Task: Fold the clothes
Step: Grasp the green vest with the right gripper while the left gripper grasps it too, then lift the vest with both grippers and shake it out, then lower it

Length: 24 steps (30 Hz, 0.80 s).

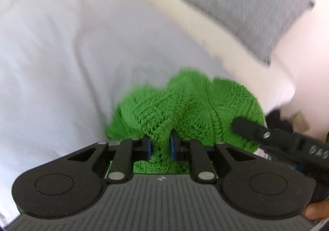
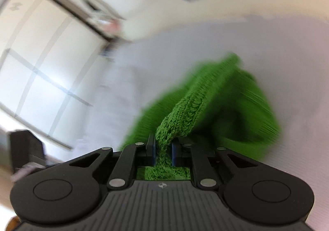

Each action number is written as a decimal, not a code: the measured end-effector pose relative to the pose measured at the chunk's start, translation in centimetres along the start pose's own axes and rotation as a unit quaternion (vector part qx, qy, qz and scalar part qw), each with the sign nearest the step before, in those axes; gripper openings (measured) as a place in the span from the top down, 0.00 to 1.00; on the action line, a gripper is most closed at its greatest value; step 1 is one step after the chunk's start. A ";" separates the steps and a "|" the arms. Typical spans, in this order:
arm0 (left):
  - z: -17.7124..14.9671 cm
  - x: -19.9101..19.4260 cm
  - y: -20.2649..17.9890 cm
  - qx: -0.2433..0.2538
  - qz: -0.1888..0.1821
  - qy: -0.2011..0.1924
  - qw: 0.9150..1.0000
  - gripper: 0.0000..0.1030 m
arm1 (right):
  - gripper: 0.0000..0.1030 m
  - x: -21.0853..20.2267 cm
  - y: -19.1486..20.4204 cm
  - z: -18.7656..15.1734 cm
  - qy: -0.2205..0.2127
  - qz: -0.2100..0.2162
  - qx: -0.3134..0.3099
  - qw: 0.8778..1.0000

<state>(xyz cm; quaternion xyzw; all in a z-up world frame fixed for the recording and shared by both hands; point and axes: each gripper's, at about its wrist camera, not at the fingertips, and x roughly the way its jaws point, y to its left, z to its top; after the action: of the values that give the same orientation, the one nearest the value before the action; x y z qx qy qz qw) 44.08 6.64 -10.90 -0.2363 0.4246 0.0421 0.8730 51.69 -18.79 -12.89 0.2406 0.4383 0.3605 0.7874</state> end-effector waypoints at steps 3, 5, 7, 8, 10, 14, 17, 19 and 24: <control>-0.4 -6.8 1.0 -0.018 0.005 -0.056 0.998 0.87 | 0.87 -1.8 5.6 0.7 -0.021 0.053 -0.040 0.998; -1.1 -11.0 1.4 -0.022 0.009 -0.088 0.996 0.87 | 0.87 -3.2 9.0 0.6 -0.030 0.085 -0.060 0.994; -2.2 -15.5 1.9 -0.021 0.017 -0.114 0.993 0.87 | 0.87 -4.8 12.4 -0.1 -0.033 0.114 -0.071 0.990; -2.8 -17.7 2.1 -0.020 0.021 -0.127 0.991 0.87 | 0.87 -5.6 14.0 -0.6 -0.034 0.127 -0.076 0.988; -4.2 -22.7 2.5 -0.021 0.025 -0.155 0.987 0.87 | 0.87 -7.4 17.2 -1.9 -0.038 0.152 -0.090 0.983; -7.7 -32.2 3.4 -0.007 0.046 -0.199 0.979 0.86 | 0.87 -11.8 23.1 -5.5 -0.051 0.204 -0.105 0.972; -10.7 -38.6 4.4 0.003 0.070 -0.226 0.972 0.86 | 0.87 -14.1 26.2 -8.5 -0.053 0.225 -0.102 0.968; -12.8 -42.7 5.3 0.005 0.088 -0.242 0.966 0.86 | 0.87 -15.3 28.4 -10.9 -0.048 0.236 -0.104 0.965; -17.8 -51.0 7.7 -0.002 0.123 -0.261 0.957 0.86 | 0.87 -17.0 32.8 -17.1 -0.033 0.266 -0.106 0.958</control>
<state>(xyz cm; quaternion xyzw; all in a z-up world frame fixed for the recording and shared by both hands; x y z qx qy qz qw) -3.29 11.99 15.61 -0.1646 0.2075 0.2099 0.9412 19.14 -10.48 10.19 0.2753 0.2914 0.5932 0.6981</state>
